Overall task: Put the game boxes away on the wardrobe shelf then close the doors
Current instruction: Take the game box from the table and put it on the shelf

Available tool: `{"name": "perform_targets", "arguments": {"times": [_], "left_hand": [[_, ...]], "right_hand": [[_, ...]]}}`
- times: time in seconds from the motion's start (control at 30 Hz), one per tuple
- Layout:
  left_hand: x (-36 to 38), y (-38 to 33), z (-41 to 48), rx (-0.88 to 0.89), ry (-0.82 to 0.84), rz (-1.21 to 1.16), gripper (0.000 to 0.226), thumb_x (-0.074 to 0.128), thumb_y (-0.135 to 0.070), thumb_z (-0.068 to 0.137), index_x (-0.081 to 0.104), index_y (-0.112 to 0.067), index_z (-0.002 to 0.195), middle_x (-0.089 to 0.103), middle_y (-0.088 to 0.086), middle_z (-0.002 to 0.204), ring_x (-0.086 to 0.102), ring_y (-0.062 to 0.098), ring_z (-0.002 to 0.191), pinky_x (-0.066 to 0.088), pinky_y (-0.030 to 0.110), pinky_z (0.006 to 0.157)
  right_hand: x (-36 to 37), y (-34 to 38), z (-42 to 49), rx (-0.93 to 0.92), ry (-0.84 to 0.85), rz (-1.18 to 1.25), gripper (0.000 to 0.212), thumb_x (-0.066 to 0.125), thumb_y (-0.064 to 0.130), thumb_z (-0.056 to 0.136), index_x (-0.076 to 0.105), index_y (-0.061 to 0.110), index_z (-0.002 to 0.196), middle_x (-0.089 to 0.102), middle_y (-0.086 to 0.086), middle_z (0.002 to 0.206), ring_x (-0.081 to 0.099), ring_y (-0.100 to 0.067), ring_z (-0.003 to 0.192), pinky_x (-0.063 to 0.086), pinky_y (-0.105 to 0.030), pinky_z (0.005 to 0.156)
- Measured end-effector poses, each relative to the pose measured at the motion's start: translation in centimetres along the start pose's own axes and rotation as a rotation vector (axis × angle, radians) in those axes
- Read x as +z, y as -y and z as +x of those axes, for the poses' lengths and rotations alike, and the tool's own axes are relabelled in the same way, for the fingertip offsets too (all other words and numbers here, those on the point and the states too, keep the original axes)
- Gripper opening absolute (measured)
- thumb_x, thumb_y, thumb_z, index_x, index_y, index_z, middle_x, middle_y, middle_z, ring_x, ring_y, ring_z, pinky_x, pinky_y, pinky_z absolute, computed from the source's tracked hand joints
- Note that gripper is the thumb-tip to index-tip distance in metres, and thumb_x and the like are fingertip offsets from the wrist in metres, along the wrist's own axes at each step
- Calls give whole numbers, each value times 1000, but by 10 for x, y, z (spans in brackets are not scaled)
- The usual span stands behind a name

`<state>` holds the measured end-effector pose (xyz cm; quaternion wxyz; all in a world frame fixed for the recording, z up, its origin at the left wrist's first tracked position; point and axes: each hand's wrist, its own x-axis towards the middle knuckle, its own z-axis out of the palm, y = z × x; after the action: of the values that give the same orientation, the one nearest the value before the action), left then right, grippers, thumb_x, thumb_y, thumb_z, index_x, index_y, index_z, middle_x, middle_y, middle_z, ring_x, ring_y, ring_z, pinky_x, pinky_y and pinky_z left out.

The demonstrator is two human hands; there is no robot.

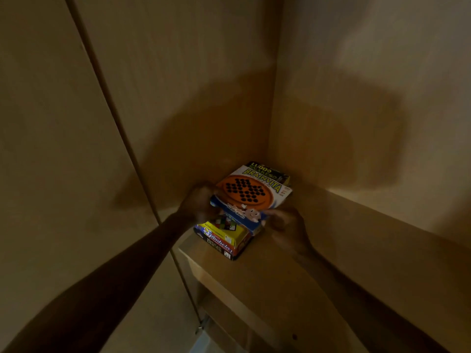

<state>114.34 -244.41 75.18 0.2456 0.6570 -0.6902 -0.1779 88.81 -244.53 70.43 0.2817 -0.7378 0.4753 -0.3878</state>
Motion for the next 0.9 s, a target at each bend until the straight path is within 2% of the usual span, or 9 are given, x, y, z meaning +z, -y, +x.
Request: {"name": "perform_targets", "arguments": {"times": [0.1, 0.17, 0.23, 0.3, 0.37, 0.43, 0.67, 0.8, 0.9], "left_hand": [[8, 3, -8, 22, -98, 38, 29, 72, -7, 77, 74, -21, 102, 67, 2, 109, 62, 17, 104, 50, 30, 91], [12, 1, -16, 20, -119, 7, 30, 65, -6, 80, 72, -21, 106, 67, 0, 115, 61, 14, 106, 52, 32, 91], [17, -1, -25, 64, -100, -25, 38, 59, -3, 80, 70, -21, 112, 63, -2, 123, 57, 9, 110, 52, 26, 90], [25, -4, -39, 78, -123, -60, 39, 58, -4, 81, 68, -21, 115, 63, -3, 124, 58, 10, 109, 52, 25, 87], [40, -1, -60, -69, -226, -146, 32, 64, -12, 84, 68, -23, 114, 66, -4, 118, 62, 11, 102, 52, 27, 84], [56, 4, -86, -199, -311, -252, 31, 70, -17, 83, 69, -24, 114, 67, -5, 115, 64, 10, 99, 53, 27, 83], [86, 15, -214, -412, -376, -393, 29, 72, -18, 83, 69, -24, 112, 67, -10, 112, 63, 6, 96, 42, 4, 71], [82, 22, -322, -545, -451, -416, 32, 69, -24, 86, 65, -26, 117, 67, -11, 111, 63, 4, 98, 45, 18, 74], [80, 19, -407, -638, -555, -409, 34, 68, -22, 85, 64, -27, 118, 67, -12, 108, 63, 5, 97, 44, 17, 74]], "right_hand": [[6, 2, 6, -9, 9, -13, 31, 74, 8, 79, 70, 9, 109, 60, -6, 108, 53, -13, 108, 45, -13, 84], [6, 0, 7, 20, 39, 5, 34, 74, 8, 80, 68, 11, 113, 59, -10, 119, 50, -15, 116, 46, -16, 90], [4, -2, 1, 35, 80, 59, 44, 74, 10, 81, 63, 16, 123, 49, -1, 131, 43, -9, 124, 41, -9, 93], [3, -5, -8, 19, 102, 96, 51, 73, 13, 82, 58, 21, 130, 44, 7, 135, 40, -5, 127, 41, -14, 99], [6, -9, -24, 41, 96, 130, 50, 71, 15, 84, 58, 23, 131, 48, 12, 129, 46, -3, 123, 47, -28, 100], [11, -9, -44, 41, 76, 168, 43, 68, 15, 86, 61, 21, 128, 54, 11, 124, 51, 1, 116, 52, -31, 95], [48, 21, -120, 34, 216, 321, 33, 64, 22, 83, 68, 22, 116, 61, 15, 118, 59, 0, 109, 50, -12, 81], [82, 53, -176, -11, 407, 284, 32, 66, 19, 85, 68, 24, 116, 64, 9, 117, 63, -1, 97, 48, -10, 65], [105, 84, -226, -61, 553, 271, 32, 66, 19, 87, 67, 25, 118, 65, 8, 115, 62, 1, 95, 50, -11, 70]]}}
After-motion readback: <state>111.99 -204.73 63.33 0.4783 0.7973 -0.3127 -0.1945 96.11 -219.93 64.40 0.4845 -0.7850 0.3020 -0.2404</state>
